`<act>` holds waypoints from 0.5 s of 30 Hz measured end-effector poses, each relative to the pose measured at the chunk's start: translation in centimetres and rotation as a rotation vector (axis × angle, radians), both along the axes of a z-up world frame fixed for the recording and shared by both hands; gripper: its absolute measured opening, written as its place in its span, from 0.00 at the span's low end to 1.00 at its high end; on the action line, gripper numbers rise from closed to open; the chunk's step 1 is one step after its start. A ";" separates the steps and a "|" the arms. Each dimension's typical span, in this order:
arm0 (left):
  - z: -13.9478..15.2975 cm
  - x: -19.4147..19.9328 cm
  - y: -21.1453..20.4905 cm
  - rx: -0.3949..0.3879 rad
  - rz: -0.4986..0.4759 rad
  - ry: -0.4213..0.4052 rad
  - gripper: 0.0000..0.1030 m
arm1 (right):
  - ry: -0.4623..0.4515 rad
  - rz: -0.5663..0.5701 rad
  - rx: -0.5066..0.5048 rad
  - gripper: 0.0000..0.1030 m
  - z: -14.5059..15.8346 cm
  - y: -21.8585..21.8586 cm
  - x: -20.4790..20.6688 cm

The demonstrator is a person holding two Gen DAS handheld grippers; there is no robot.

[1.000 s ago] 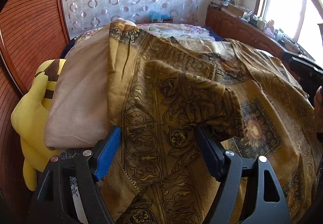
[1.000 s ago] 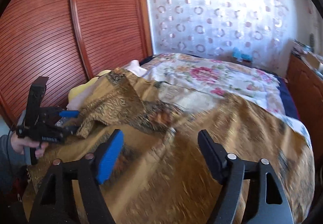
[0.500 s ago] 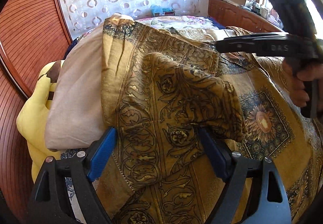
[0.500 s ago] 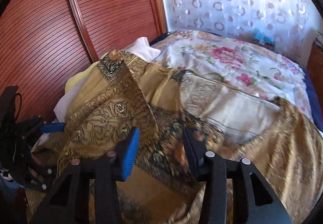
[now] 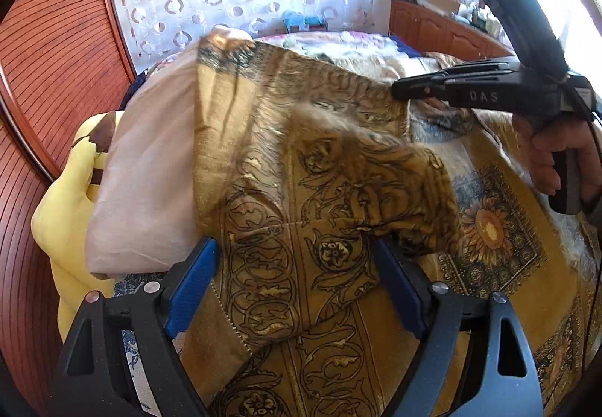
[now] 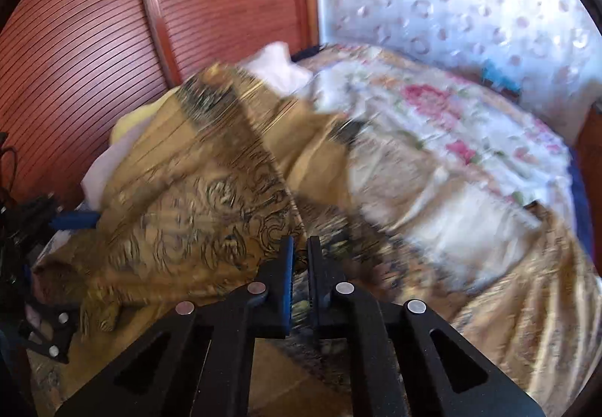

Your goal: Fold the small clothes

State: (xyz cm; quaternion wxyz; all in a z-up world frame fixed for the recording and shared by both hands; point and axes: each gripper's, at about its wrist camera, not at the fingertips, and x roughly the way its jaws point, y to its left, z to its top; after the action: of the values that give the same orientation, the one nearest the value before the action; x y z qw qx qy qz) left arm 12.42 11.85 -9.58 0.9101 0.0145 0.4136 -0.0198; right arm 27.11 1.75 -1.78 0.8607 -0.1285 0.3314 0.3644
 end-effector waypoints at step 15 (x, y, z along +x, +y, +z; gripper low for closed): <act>4.2 -0.4 -3.2 -0.185 0.013 -0.195 0.83 | -0.034 -0.139 0.099 0.44 2.9 -6.2 -1.7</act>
State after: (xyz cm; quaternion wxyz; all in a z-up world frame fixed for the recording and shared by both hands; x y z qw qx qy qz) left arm 12.03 8.65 -5.43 0.9435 -0.0701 0.3198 -0.0504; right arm 25.38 -4.45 1.10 0.8949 -0.0685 0.3062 0.3174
